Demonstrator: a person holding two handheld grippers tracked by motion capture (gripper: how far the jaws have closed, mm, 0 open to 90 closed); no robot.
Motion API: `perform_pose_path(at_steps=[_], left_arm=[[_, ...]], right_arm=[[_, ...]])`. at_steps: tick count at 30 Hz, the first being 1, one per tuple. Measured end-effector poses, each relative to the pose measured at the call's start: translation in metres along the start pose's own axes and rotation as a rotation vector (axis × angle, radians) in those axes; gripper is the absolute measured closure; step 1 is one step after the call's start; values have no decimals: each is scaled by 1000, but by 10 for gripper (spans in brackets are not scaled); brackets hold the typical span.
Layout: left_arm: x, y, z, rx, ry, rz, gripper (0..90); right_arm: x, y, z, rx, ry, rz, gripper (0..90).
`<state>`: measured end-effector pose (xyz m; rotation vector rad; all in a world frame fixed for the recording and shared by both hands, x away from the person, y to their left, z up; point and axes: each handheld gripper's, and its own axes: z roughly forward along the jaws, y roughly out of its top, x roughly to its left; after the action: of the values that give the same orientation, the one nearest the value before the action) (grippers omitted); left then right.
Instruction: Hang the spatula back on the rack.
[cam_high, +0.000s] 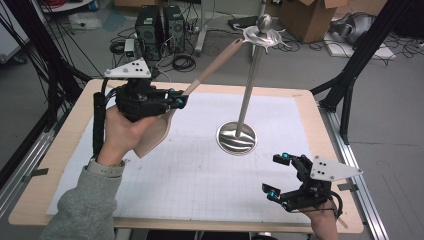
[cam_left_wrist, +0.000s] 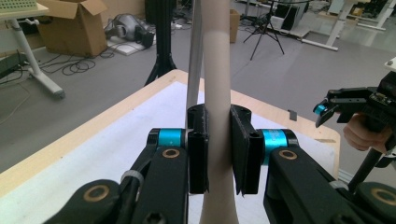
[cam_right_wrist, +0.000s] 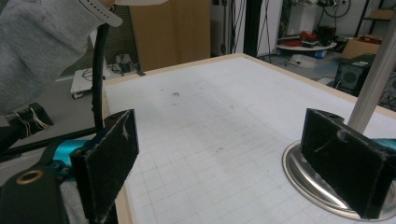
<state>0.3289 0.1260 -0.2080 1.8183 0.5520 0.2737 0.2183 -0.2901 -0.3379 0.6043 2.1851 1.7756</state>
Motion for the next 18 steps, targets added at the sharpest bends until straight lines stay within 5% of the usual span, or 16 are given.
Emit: perform_pose_path(at_steps=[18], left_arm=[[7, -9, 19, 19, -25, -26, 780]], right_arm=[[1, -2, -4, 8, -9, 1, 108]])
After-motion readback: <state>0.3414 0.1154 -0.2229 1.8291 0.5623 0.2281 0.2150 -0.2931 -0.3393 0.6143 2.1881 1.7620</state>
